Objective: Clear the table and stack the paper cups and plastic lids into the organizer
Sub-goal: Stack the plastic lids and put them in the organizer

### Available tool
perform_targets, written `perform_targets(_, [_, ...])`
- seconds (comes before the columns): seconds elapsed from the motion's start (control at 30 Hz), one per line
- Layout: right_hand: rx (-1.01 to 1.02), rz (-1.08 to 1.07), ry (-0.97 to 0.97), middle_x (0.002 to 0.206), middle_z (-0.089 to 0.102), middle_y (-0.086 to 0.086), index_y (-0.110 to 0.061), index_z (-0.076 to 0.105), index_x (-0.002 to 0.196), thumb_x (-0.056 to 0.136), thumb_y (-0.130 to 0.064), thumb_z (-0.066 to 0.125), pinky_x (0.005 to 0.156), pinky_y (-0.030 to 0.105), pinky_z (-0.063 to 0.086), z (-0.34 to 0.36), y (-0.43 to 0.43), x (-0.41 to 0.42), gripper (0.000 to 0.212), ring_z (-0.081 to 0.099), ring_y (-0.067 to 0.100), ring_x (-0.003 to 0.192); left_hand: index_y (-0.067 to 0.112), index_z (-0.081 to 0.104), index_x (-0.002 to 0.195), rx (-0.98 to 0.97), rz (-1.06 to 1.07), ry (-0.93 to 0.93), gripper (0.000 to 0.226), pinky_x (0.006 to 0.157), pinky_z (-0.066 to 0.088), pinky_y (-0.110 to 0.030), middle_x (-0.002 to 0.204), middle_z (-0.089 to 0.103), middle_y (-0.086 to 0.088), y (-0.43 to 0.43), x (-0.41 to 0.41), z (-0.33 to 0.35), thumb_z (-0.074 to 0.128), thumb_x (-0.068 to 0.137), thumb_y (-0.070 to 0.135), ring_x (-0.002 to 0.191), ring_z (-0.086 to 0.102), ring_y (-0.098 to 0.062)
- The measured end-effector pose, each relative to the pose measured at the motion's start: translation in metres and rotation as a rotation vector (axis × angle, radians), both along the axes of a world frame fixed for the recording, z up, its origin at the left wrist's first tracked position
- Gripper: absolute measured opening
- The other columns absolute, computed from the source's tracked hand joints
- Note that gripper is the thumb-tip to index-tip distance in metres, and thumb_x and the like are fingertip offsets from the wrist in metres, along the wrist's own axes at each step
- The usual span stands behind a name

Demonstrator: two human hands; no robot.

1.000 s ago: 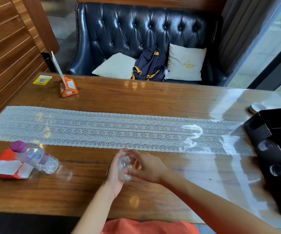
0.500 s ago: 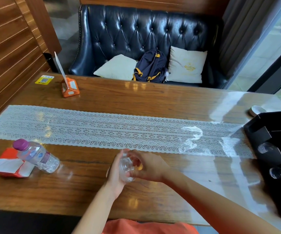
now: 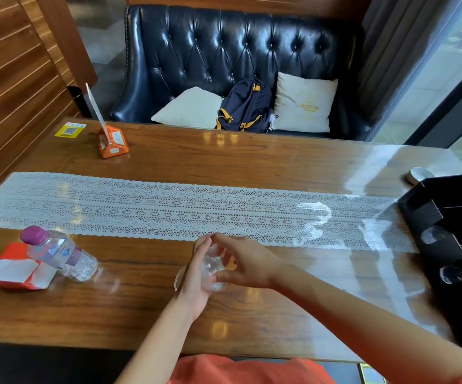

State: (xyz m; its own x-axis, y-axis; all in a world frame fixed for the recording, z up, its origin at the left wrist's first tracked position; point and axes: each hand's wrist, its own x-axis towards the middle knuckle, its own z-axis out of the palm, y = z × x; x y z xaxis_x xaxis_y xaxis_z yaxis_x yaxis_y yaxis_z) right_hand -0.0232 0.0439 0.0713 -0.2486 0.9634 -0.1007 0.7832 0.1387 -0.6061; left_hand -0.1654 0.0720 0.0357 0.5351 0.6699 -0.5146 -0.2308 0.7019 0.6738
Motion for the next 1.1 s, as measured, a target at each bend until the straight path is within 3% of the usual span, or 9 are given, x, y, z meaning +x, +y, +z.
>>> perform_targets(0.1, [0.009,-0.010,0.050,0.105,0.061,0.005,-0.020,0.046,0.129,0.077,-0.034,0.076,0.080,0.042,0.053,0.004,0.002,0.000,0.061,0.061,0.020,0.088,0.016,0.064,0.109,0.034,0.007,-0.012,0.051,0.053,0.049,-0.026,0.088,0.067,-0.003,0.001,0.003,0.005,0.063,0.070,0.049,0.076,0.066,-0.014])
perform_targets(0.23, [0.049,-0.009,0.092,0.106,0.060,0.008,-0.020,0.044,0.127,0.078,-0.034,0.076,0.079,0.042,0.055,-0.001,0.000,-0.007,0.060,0.062,0.022,0.093,0.008,0.050,0.123,0.060,0.074,-0.017,0.058,0.043,0.039,-0.019,0.092,0.061,-0.004,0.002,0.001,0.003,0.057,0.077,0.043,0.077,0.058,-0.014])
perform_targets(0.3, [0.068,0.004,0.109,0.106,0.063,0.010,-0.017,0.044,0.127,0.079,-0.033,0.076,0.077,0.043,0.055,-0.004,0.000,-0.010,0.060,0.064,0.023,0.093,0.012,0.052,0.120,0.083,0.103,-0.026,0.051,0.040,0.040,-0.020,0.093,0.062,-0.003,0.002,-0.002,0.001,0.057,0.078,0.041,0.080,0.059,-0.013])
perform_targets(0.47, [0.010,-0.027,0.256,0.098,0.067,0.005,-0.016,0.047,0.127,0.078,-0.022,0.079,0.075,0.033,0.057,-0.010,0.007,-0.016,0.059,0.067,0.019,0.087,0.023,0.053,0.110,0.163,0.218,0.013,0.025,0.068,0.052,-0.032,0.099,0.065,-0.006,0.001,-0.004,-0.001,0.056,0.085,0.026,0.091,0.064,-0.021])
perform_targets(0.6, [-0.101,-0.058,0.401,0.099,0.059,-0.001,-0.013,0.050,0.126,0.078,-0.010,0.078,0.074,0.014,0.051,-0.017,0.016,-0.025,0.056,0.061,0.014,0.085,0.033,0.055,0.097,0.216,0.312,0.115,0.017,0.063,0.047,-0.030,0.093,0.066,-0.001,0.005,-0.009,-0.002,0.051,0.086,0.021,0.080,0.065,-0.017])
perform_targets(0.77, [-0.197,-0.187,0.555,0.104,0.060,-0.001,-0.009,0.052,0.126,0.089,-0.005,0.062,0.084,0.031,0.051,-0.028,0.027,-0.032,0.038,0.059,0.014,0.091,0.030,0.053,0.090,0.196,0.353,0.108,0.020,0.048,0.043,-0.023,0.092,0.065,-0.007,0.016,-0.025,-0.004,0.052,0.070,0.027,0.075,0.060,-0.022])
perform_targets(0.9, [-0.196,-0.295,0.311,0.123,0.062,0.007,-0.010,0.055,0.127,0.091,-0.013,0.060,0.089,0.032,0.048,-0.051,0.027,-0.025,0.036,0.061,0.022,0.103,0.028,0.056,0.086,0.145,0.422,0.134,0.021,0.054,0.040,-0.028,0.090,0.053,-0.006,0.019,-0.041,-0.012,0.053,0.066,0.027,0.077,0.051,-0.019])
perform_targets(0.97, [-0.198,-0.206,0.139,0.128,0.061,0.009,-0.011,0.055,0.128,0.090,-0.017,0.061,0.091,0.028,0.045,-0.064,0.025,-0.026,0.038,0.058,0.025,0.112,0.027,0.057,0.085,0.136,0.434,0.124,0.019,0.053,0.037,-0.028,0.087,0.051,-0.005,0.020,-0.045,-0.013,0.053,0.067,0.027,0.073,0.048,-0.017])
perform_targets(1.1, [-0.252,0.018,-0.158,0.134,0.053,0.006,-0.018,0.050,0.130,0.089,-0.025,0.058,0.098,0.044,0.044,-0.084,0.021,-0.041,0.042,0.042,0.030,0.124,0.024,0.055,0.088,0.109,0.477,0.072,0.014,0.049,0.040,-0.026,0.084,0.050,-0.006,0.021,-0.046,-0.013,0.041,0.085,0.020,0.071,0.048,-0.018])
